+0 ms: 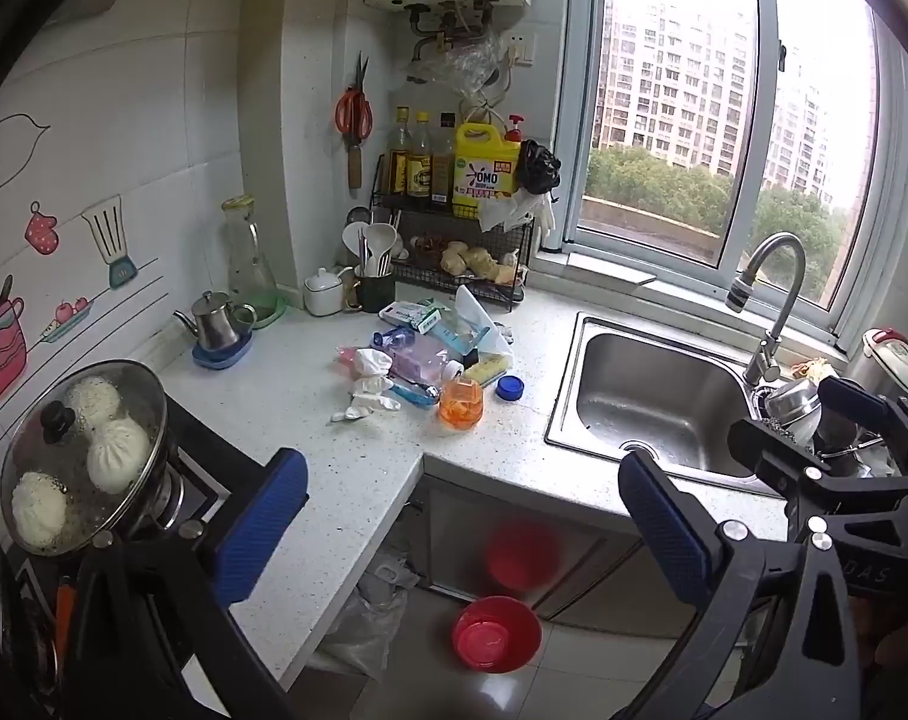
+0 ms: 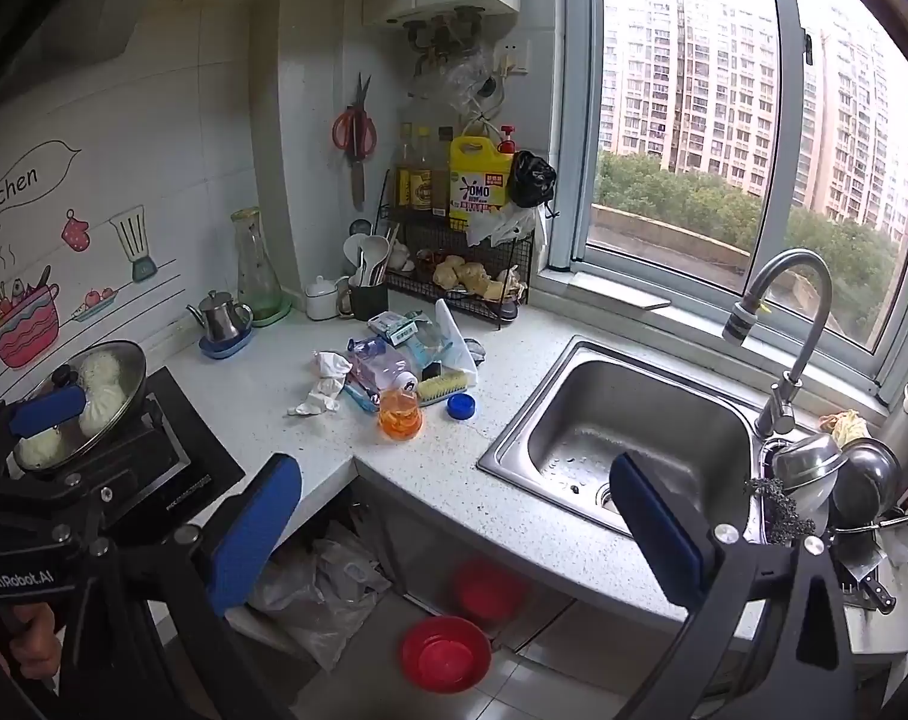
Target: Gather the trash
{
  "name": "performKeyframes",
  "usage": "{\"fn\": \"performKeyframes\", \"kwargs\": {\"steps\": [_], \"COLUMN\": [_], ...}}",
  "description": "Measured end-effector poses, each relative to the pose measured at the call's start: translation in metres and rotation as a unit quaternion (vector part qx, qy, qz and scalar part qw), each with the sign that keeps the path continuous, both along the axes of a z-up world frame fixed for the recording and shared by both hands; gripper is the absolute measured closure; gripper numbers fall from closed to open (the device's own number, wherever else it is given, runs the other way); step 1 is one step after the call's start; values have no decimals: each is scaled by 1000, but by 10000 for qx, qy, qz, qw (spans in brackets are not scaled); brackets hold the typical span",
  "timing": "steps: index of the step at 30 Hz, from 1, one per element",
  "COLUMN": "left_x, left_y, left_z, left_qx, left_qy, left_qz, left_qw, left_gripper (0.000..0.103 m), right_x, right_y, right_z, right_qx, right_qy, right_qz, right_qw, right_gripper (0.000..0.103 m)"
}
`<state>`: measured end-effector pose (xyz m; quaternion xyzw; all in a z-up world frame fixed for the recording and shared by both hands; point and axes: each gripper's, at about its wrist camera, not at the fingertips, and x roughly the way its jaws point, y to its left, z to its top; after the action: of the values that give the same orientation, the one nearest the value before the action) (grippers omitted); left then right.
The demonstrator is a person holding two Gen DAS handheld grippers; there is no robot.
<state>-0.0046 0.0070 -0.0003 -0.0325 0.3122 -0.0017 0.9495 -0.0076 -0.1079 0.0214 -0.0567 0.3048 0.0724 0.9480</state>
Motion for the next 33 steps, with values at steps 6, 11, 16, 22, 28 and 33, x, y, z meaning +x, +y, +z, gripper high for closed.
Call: {"fn": "performKeyframes", "kwargs": {"steps": [6,11,16,22,28,33], "left_x": [-3,-4,-6,-7,-8,-9], "left_y": [0,-1,0,-1,-1,-4], "left_z": [0,-2,-1,-1,-2,-2], "left_qx": [79,117,97,82,77,172], "left_qy": [55,85,53,58,62,30], "left_qz": [-26,-40,-17,-27,-23,11], "left_qw": [10000,9999,9999,9999,9999,9998], "left_gripper": [0,0,0,0,0,0], "right_x": [-3,-3,-5,-5,-8,-9], "right_y": [1,2,3,3,3,1], "right_z": [0,1,1,0,-1,1], "right_qx": [-8,32,-21,-10,-44,-55], "right_qy": [8,12,-33,-21,-25,-27], "right_qz": [-5,-43,-55,-61,-63,-50], "right_qw": [10000,10000,10000,10000,10000,10000], "right_gripper": [0,0,0,0,0,0]}}
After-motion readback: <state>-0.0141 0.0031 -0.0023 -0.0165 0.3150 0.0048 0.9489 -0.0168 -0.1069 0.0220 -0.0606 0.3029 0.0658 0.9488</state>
